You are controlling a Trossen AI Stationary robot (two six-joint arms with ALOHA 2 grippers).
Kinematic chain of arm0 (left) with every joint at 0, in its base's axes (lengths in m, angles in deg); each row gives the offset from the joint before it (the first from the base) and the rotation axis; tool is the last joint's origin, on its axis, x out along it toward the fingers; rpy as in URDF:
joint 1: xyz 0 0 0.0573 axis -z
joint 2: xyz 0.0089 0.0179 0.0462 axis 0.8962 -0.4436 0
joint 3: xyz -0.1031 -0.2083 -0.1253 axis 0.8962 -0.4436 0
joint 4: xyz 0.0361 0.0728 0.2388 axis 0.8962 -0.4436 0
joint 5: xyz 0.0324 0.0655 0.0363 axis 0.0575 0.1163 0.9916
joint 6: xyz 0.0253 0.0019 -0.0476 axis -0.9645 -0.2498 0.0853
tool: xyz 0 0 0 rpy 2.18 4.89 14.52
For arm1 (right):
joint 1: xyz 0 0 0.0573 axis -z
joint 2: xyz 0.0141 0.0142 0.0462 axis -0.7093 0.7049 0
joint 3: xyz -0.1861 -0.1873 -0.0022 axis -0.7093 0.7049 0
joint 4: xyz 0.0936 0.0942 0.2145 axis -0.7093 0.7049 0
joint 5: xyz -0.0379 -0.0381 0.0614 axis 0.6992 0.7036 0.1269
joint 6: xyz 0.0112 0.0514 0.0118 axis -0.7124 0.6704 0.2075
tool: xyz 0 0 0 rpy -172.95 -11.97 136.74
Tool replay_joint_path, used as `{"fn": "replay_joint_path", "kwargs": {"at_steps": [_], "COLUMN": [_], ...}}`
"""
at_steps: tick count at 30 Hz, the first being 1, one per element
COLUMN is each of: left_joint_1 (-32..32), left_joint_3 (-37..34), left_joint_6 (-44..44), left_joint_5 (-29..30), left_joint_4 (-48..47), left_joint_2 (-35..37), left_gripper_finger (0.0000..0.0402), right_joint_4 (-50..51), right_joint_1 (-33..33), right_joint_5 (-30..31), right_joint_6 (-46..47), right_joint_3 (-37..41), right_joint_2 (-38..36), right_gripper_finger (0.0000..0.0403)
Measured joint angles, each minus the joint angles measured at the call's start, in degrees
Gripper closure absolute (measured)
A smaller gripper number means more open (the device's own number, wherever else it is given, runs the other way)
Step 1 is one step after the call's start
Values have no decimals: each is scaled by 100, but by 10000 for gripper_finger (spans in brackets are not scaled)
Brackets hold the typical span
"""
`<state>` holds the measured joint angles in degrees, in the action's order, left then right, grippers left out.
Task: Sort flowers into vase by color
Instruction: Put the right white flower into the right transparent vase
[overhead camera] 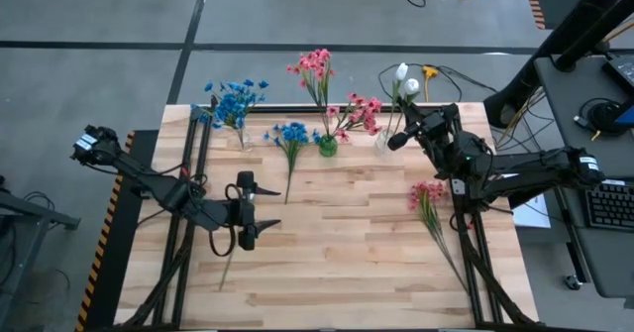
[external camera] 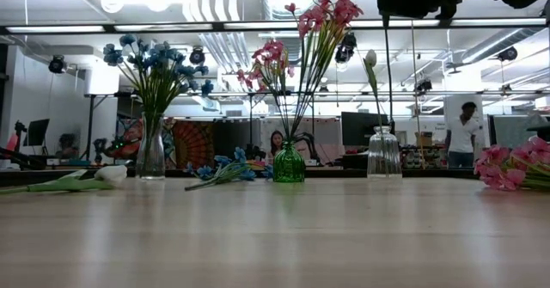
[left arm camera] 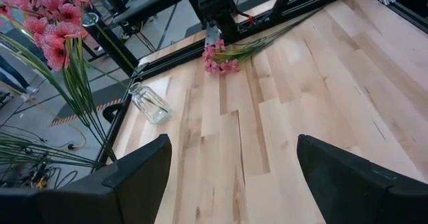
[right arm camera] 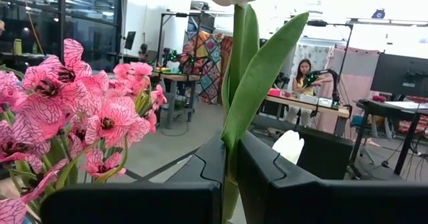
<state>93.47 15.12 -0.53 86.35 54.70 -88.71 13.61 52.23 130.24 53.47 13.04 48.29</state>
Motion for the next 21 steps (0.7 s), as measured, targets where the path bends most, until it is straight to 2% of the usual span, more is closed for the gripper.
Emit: {"fn": "replay_joint_path", "kwargs": {"at_steps": [15, 21], "left_joint_1": [-156, -408], "left_joint_3": [0, -131], "left_joint_6": [-99, -487], "left_joint_5": [-131, -1097], "left_joint_4": [-7, 368], "left_joint_2": [-2, -2], "left_gripper_finger": [99, 99], "right_joint_4": [-3, -4], "right_joint_1": [0, 70], "right_joint_5": [2, -252], "right_joint_6": [-1, 157], "right_joint_3": [-13, -2], "right_joint_2": [-7, -7], "right_gripper_finger": [385, 385]}}
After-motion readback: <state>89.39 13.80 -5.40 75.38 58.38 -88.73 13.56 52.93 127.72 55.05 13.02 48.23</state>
